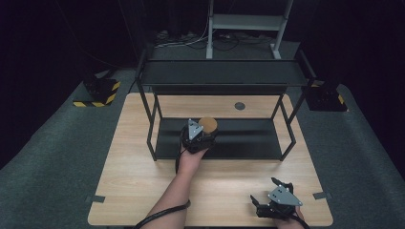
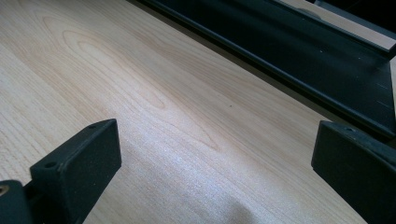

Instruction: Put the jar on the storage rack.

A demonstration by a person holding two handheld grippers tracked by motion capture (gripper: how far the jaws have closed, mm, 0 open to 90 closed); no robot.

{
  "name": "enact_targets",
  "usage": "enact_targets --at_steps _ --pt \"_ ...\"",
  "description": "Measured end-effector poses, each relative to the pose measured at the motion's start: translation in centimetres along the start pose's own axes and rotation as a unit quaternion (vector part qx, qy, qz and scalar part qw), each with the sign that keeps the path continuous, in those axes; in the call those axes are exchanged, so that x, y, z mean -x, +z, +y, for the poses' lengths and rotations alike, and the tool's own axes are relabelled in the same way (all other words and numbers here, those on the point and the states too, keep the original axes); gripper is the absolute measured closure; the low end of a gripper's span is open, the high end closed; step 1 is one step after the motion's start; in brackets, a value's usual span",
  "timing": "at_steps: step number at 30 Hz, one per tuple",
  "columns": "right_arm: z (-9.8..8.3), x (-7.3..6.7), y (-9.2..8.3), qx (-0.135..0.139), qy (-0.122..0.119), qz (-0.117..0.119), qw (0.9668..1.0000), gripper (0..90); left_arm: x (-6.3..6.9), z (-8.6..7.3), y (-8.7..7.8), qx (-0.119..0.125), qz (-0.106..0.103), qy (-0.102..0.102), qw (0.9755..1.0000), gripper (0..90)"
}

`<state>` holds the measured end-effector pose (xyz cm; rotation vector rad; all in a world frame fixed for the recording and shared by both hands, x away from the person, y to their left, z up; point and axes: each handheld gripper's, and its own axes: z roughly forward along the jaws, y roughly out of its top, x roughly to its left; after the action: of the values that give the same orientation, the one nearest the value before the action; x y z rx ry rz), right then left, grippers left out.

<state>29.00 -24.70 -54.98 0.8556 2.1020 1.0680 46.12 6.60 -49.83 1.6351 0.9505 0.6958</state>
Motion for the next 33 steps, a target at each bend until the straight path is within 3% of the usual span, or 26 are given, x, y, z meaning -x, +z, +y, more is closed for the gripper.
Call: enact_targets --at_steps 6,11,17,33 --pt "0.01 -0.01 0.02 -0.001 0.000 0.000 1.0000 0.5 -0.03 0.01 0.03 -0.002 -0.003 -0.005 1.0000 20.5" --pt "0.01 0.01 0.02 -0.001 0.000 0.001 1.0000 0.6 -0.08 0.08 0.13 -0.009 0.006 -0.014 0.9998 11.7" --pt "0.01 0.02 0.01 -0.001 0.000 0.001 1.0000 0.5 0.05 0.30 0.17 -0.013 0.002 -0.020 0.9997 0.8" --pt "0.02 -0.02 0.04 -0.002 -0.001 0.001 1.0000 0.5 0.33 0.77 -0.60 -0.005 -0.016 -0.015 0.9998 0.7"
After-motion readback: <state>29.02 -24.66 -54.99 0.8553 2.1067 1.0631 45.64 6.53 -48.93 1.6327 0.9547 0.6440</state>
